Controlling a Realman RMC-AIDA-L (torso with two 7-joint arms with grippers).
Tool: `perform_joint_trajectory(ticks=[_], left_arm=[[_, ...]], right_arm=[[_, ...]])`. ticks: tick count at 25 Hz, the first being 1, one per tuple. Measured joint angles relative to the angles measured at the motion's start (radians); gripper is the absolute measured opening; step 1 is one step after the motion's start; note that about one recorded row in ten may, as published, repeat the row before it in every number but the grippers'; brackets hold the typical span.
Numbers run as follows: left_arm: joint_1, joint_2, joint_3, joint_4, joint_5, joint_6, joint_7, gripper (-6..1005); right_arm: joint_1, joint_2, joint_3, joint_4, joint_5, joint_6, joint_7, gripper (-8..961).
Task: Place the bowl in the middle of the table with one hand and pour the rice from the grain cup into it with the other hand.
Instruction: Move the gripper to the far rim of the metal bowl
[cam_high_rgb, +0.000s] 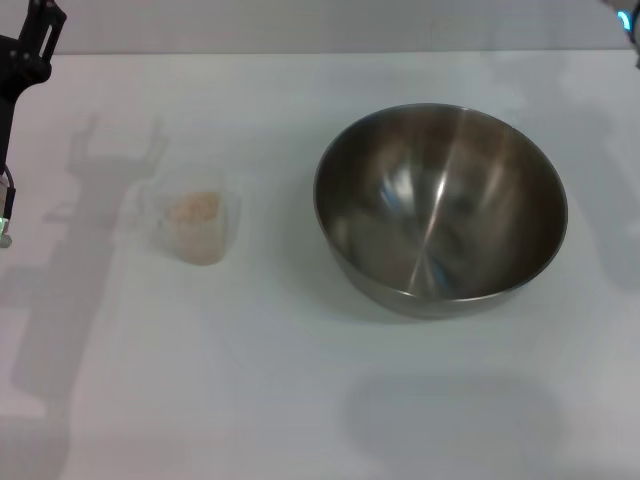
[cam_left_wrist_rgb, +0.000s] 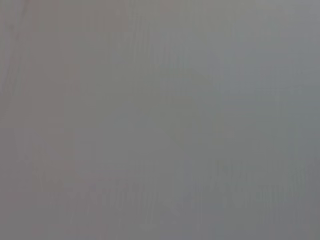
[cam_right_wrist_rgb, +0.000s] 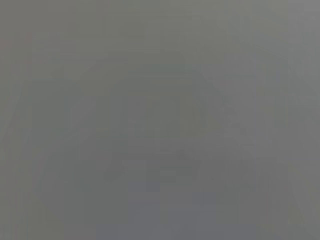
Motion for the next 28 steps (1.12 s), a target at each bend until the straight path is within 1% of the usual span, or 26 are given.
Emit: perform_joint_trajectory(ticks=[4, 5, 8, 10, 11, 12, 14, 16, 18, 22, 24, 28], left_arm=[[0.0, 0.001, -0.003, 0.0, 0.0, 0.001, -0.005, 863], [0.0, 0.001, -0.004, 0.0, 0.0, 0.001, -0.005, 863], [0.0, 0.001, -0.007, -0.001, 0.0, 0.001, -0.005, 863], [-0.001, 0.002, -0.007, -0.002, 0.0, 0.001, -0.005, 863], [-0.001, 0.002, -0.007, -0.002, 0.0, 0.001, -0.005, 863], [-0.001, 0.002, -0.007, -0.003, 0.0, 0.001, -0.005, 863], [-0.001, 0.002, -0.007, -0.003, -0.002, 0.0, -0.005, 863], [-0.002, 0.003, -0.007, -0.003, -0.004, -0.002, -0.005, 863], [-0.002, 0.003, -0.007, -0.002, -0.005, -0.004, -0.006, 863], [-0.005, 0.003, -0.007, -0.002, -0.005, -0.005, -0.001, 863], [-0.008, 0.003, -0.007, 0.0, -0.005, -0.006, 0.001, 863], [-0.008, 0.003, -0.007, -0.003, -0.005, -0.007, 0.001, 863]], right_arm=[[0.04, -0.002, 0.135, -0.153, 0.0, 0.533, 0.041, 743], [0.047, -0.002, 0.165, -0.185, 0.0, 0.636, 0.049, 743], [0.067, -0.004, 0.279, -0.31, 0.0, 1.002, 0.07, 743], [0.086, -0.008, 0.356, -0.361, 0.0, 1.198, 0.078, 743], [0.107, -0.013, 0.409, -0.38, -0.001, 1.301, 0.082, 743], [0.123, -0.018, 0.441, -0.381, -0.002, 1.371, 0.082, 743], [0.172, -0.041, 0.533, -0.349, -0.01, 1.529, 0.082, 742], [0.205, -0.063, 0.586, -0.303, -0.022, 1.615, 0.082, 742], [0.234, -0.086, 0.623, -0.249, -0.06, 1.672, 0.077, 742], [0.279, -0.121, 0.638, -0.142, -0.107, 1.732, 0.047, 742], [0.293, -0.128, 0.633, -0.106, -0.119, 1.736, 0.034, 742], [0.318, -0.127, 0.633, -0.037, -0.155, 1.727, 0.008, 742]])
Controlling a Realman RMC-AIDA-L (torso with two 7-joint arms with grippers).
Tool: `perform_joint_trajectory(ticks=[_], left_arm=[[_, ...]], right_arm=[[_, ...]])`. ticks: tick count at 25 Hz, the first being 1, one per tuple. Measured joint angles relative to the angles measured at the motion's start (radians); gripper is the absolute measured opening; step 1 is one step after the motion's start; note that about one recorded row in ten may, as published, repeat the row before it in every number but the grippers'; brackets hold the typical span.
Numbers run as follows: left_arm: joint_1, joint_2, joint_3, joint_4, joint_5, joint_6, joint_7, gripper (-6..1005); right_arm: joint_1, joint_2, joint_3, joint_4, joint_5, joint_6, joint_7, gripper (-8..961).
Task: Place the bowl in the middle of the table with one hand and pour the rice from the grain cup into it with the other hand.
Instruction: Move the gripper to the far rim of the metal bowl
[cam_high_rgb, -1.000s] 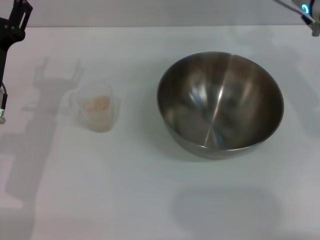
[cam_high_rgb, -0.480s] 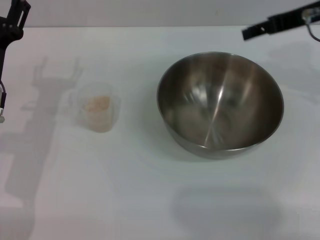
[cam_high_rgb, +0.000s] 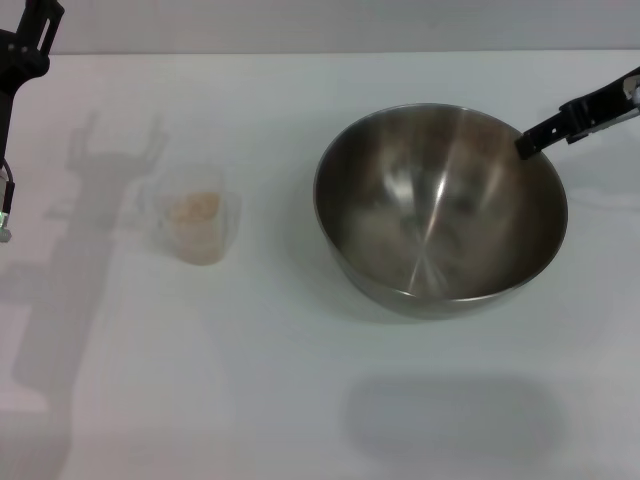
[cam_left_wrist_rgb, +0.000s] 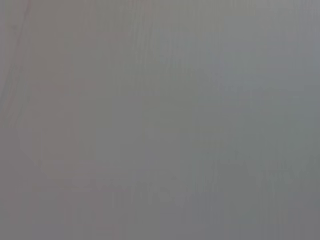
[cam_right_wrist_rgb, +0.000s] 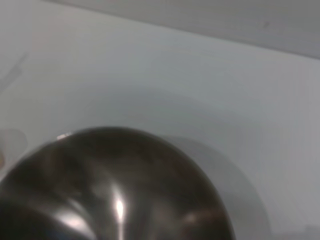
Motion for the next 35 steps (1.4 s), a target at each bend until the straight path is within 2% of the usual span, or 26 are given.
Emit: perform_joint_trajectory(ticks=[11, 15, 18, 28, 35], left_arm=[[0.005, 0.0, 0.0, -0.001, -0.001, 0.003, -0.003, 863], [0.008, 0.0, 0.0, 0.0, -0.001, 0.006, -0.004, 862], [0.008, 0.0, 0.0, 0.0, -0.001, 0.007, -0.005, 862], [0.015, 0.0, 0.0, 0.0, -0.001, 0.009, -0.006, 862], [0.015, 0.0, 0.0, 0.0, 0.002, 0.009, -0.008, 862]], right_arm=[[0.04, 0.007, -0.002, 0.188, -0.015, -0.089, -0.062, 717], [0.038, 0.007, -0.001, 0.205, -0.018, -0.114, -0.059, 691], [0.036, 0.015, -0.008, 0.205, -0.033, -0.119, -0.055, 671], [0.032, 0.028, -0.006, 0.199, -0.038, -0.124, -0.061, 216], [0.025, 0.029, 0.0, 0.189, -0.033, -0.136, -0.063, 46]])
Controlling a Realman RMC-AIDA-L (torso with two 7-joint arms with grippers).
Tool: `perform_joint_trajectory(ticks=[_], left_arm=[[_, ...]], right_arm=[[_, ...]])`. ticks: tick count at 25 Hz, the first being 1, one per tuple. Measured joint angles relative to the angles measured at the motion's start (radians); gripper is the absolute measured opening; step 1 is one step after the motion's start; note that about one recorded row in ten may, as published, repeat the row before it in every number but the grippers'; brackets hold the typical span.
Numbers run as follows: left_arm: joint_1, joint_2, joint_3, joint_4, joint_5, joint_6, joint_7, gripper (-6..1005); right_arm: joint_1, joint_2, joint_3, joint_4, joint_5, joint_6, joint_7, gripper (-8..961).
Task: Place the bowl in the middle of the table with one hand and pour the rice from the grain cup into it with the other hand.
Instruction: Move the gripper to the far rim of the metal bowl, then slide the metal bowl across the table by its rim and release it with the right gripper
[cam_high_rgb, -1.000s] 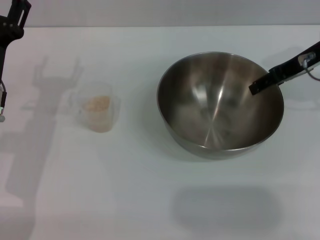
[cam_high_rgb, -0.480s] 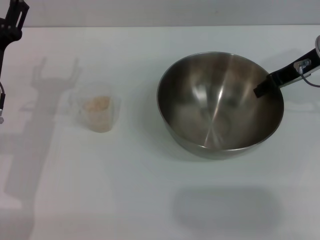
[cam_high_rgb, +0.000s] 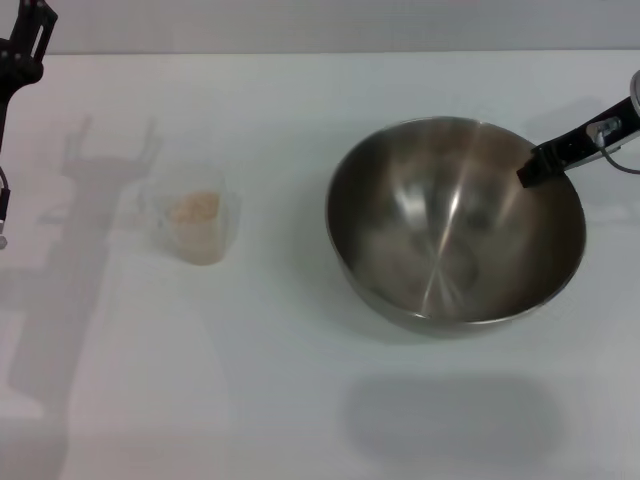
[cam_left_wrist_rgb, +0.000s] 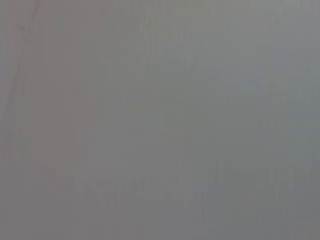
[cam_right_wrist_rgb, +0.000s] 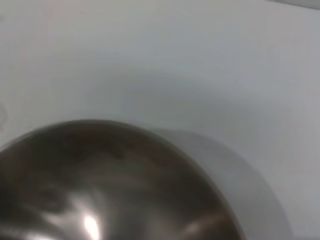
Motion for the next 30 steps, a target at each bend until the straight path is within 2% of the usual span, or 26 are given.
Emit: perform_joint_trajectory(ticks=[1, 12, 15, 17, 21, 26, 30], left_arm=[[0.0, 0.0, 0.0, 0.0, 0.0, 0.0, 0.0, 862], [0.0, -0.001, 0.002, -0.003, 0.004, 0.004, 0.0, 862], [0.0, -0.002, 0.003, -0.003, 0.004, 0.005, 0.0, 862], [0.0, -0.002, 0.004, -0.003, 0.003, 0.006, 0.0, 862], [0.0, -0.002, 0.005, -0.003, 0.003, 0.008, 0.0, 862], [0.0, -0.001, 0.006, -0.003, 0.003, 0.009, 0.0, 862], [0.0, 0.0, 0.006, -0.003, 0.003, 0.009, 0.0, 862]], right_arm=[[-0.004, 0.001, 0.001, -0.012, 0.002, -0.001, -0.001, 22], [-0.025, 0.006, 0.003, -0.089, 0.134, -0.006, -0.028, 17], [-0.013, 0.019, -0.003, -0.085, 0.147, -0.027, -0.036, 18], [0.002, 0.035, -0.007, -0.073, 0.148, -0.051, -0.045, 19], [0.032, 0.049, -0.008, -0.028, 0.144, -0.082, -0.051, 21], [0.067, 0.052, -0.011, 0.068, 0.133, -0.124, -0.052, 23], [0.07, 0.052, -0.011, 0.083, 0.126, -0.136, -0.053, 25]])
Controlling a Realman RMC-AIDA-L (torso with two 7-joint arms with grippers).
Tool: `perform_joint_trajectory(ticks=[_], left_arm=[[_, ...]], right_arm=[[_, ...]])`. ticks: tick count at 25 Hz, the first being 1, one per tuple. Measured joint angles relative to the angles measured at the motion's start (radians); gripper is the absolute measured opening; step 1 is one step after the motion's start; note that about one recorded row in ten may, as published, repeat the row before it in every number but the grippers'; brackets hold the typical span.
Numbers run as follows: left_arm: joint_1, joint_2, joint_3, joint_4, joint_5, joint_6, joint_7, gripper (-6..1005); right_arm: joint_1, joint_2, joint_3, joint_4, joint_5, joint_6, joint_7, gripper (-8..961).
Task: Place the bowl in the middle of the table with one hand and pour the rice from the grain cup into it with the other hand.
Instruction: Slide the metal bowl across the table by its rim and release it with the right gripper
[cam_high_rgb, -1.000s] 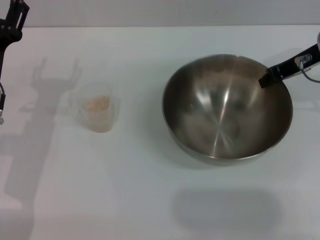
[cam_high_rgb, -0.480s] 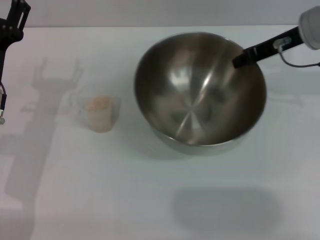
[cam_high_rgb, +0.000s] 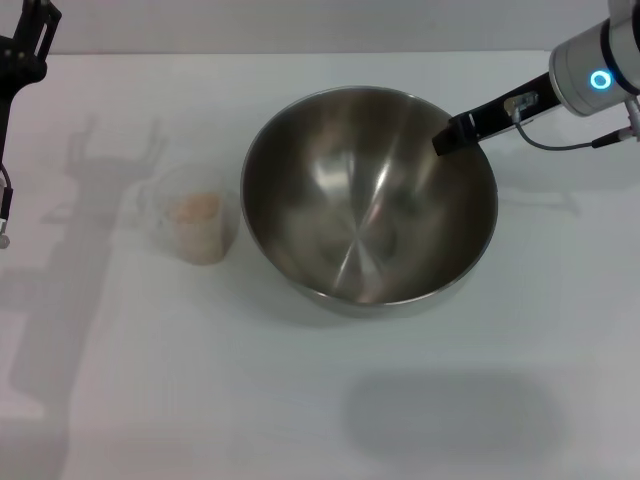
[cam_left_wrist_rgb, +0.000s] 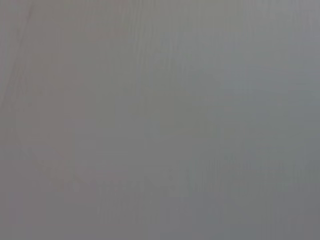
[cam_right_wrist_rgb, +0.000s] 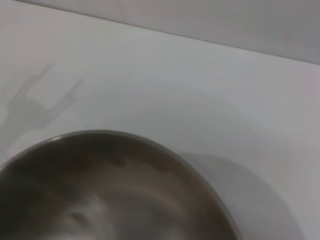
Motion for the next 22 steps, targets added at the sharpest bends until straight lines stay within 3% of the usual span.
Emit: perform_joint_trajectory(ticks=[18, 22], left_arm=[[-0.001, 0.001, 0.0, 0.0, 0.0, 0.0, 0.0, 863], [-0.001, 0.0, 0.001, 0.0, 0.0, 0.0, 0.0, 862]], right_arm=[[0.01, 0.003, -0.004, 0.022, -0.055, -0.018, 0.022, 33], [-0.004, 0.008, -0.036, -0.036, -0.056, -0.029, 0.022, 111]])
